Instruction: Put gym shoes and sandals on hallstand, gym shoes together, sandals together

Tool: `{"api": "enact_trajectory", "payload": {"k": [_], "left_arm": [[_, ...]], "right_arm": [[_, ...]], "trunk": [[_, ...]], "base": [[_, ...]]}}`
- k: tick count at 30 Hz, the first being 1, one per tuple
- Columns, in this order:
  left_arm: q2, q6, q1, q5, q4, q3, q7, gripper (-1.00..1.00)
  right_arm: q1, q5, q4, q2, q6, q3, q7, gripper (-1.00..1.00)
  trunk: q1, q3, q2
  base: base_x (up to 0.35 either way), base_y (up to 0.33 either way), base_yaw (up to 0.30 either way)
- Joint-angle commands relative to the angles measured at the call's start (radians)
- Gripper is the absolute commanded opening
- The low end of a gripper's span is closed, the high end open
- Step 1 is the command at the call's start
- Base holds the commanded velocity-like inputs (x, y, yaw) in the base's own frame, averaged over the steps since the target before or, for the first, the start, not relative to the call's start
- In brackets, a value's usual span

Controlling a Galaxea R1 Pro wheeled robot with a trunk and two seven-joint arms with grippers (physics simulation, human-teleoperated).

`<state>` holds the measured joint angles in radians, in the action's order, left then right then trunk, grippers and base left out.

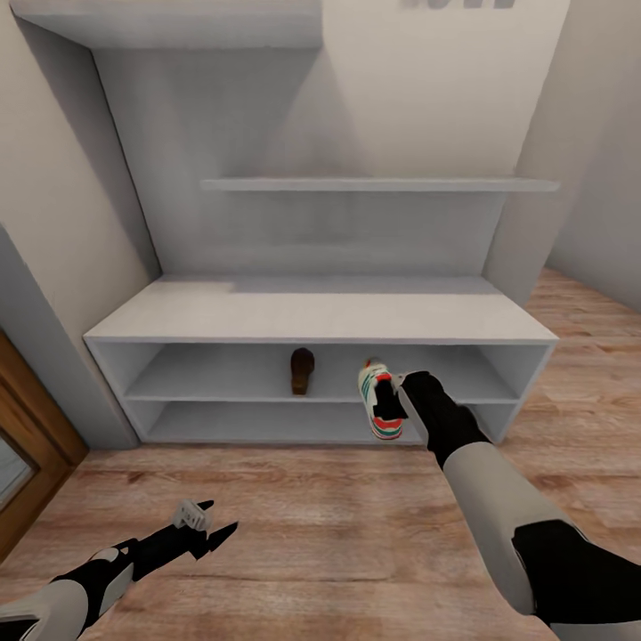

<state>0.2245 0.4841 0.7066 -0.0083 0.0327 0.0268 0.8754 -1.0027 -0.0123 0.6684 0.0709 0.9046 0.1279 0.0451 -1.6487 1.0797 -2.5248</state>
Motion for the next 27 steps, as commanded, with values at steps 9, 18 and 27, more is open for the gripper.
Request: {"api": "enact_trajectory", "payload": {"k": [9, 18, 27], "left_arm": [[0.000, 0.002, 0.001, -0.001, -0.001, 0.002, 0.004, 1.00], [-0.002, 0.002, 0.001, -0.001, -0.001, 0.002, 0.004, 1.00], [-0.002, 0.002, 0.001, -0.001, -0.001, 0.002, 0.004, 1.00]], "right_arm": [[-0.001, -0.001, -0.033, 0.001, 0.002, 0.003, 0.004, -1.00], [-0.001, -0.002, -0.039, 0.001, 0.002, 0.002, 0.004, -1.00], [-0.001, -0.002, -0.039, 0.001, 0.002, 0.001, 0.004, -1.00]], "trunk": [[0.000, 0.001, 0.000], [0.000, 0.001, 0.000], [0.000, 0.001, 0.000]], "base": [[0.139, -0.009, 0.000], [0.064, -0.001, 0.000], [0.008, 0.000, 0.000]]}}
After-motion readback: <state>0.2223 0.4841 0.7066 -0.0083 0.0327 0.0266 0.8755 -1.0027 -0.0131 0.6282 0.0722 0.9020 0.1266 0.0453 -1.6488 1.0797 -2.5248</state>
